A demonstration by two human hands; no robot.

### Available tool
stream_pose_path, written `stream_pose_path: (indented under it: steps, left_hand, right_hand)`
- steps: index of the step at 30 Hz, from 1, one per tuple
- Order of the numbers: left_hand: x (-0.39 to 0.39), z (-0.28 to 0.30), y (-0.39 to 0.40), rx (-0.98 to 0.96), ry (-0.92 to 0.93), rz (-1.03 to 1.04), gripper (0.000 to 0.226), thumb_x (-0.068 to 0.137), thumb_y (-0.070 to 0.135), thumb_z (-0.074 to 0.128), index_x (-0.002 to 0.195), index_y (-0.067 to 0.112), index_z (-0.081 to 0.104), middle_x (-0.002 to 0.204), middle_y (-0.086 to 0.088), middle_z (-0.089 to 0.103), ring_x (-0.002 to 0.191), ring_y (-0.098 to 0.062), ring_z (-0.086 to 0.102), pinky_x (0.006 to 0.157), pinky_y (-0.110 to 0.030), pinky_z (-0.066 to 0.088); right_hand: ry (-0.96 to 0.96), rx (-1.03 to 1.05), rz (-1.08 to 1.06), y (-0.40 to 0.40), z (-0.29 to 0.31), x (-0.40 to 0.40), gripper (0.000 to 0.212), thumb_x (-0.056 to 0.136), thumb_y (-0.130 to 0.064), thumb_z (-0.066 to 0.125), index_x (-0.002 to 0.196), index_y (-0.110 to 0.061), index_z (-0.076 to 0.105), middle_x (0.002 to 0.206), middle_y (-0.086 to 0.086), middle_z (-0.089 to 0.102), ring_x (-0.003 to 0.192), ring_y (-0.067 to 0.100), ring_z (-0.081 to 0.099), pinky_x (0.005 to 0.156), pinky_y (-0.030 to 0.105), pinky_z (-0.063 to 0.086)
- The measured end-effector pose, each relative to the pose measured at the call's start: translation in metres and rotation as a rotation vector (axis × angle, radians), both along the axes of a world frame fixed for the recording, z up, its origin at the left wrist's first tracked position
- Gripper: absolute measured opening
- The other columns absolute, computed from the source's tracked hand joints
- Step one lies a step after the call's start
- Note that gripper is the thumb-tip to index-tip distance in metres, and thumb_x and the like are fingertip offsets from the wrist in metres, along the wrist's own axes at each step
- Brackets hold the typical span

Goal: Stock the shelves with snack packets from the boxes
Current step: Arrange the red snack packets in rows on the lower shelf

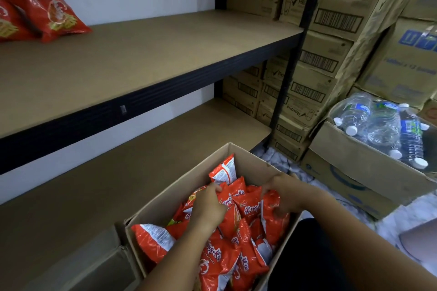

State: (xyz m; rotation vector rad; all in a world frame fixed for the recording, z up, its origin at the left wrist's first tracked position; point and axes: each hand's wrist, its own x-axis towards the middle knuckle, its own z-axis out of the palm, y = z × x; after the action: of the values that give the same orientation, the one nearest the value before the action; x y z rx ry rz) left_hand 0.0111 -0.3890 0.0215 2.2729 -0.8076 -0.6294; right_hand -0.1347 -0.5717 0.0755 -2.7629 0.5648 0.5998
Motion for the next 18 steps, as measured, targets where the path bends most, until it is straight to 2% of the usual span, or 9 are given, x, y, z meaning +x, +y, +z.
stream_pose_path:
  steps: [3,6,10,13,18]
  left_hand:
    - [0.004,0.009,0.001,-0.146,0.032,0.023,0.042,0.085,0.005,0.071,0.122,0.025,0.068,0.126,0.002,0.067,0.11,-0.012,0.064,0.09,-0.017,0.05]
    - [0.01,0.02,0.003,-0.254,0.053,0.019,0.039,0.089,0.008,0.068,0.12,0.031,0.07,0.122,0.005,0.068,0.104,-0.008,0.065,0.089,-0.019,0.054]
    - [0.022,0.047,0.01,-0.377,0.026,0.031,0.036,0.093,0.014,0.067,0.116,0.043,0.07,0.114,0.007,0.056,0.102,-0.006,0.06,0.078,-0.001,0.042]
    - [0.03,0.081,0.023,-0.447,0.052,0.031,0.031,0.096,0.021,0.066,0.113,0.046,0.07,0.112,0.008,0.05,0.099,-0.004,0.058,0.078,-0.012,0.052]
    - [0.04,0.149,0.054,-0.612,0.121,-0.034,0.025,0.095,0.025,0.065,0.108,0.047,0.07,0.123,0.011,0.055,0.11,-0.01,0.06,0.077,-0.025,0.06]
  right_hand:
    - [-0.166,0.127,-0.064,0.0,0.003,0.002,0.042,0.072,-0.033,0.081,0.107,-0.038,0.059,0.11,-0.014,0.059,0.103,0.008,0.057,0.093,0.032,0.049]
    - [-0.257,0.181,-0.093,0.003,0.013,0.005,0.039,0.074,-0.03,0.081,0.107,-0.032,0.06,0.107,-0.013,0.062,0.097,0.004,0.059,0.087,0.03,0.053]
    - [-0.349,0.211,-0.092,0.007,0.034,0.013,0.044,0.076,-0.033,0.08,0.113,-0.036,0.056,0.108,-0.012,0.065,0.097,0.003,0.063,0.083,0.029,0.057]
    - [-0.444,0.219,-0.083,0.011,0.063,0.022,0.05,0.074,-0.036,0.082,0.11,-0.041,0.049,0.107,-0.011,0.064,0.092,0.005,0.066,0.074,0.028,0.06]
    - [-0.588,0.19,0.017,0.022,0.121,0.037,0.057,0.07,-0.052,0.083,0.111,-0.038,0.044,0.106,-0.011,0.063,0.093,0.005,0.066,0.071,0.032,0.06]
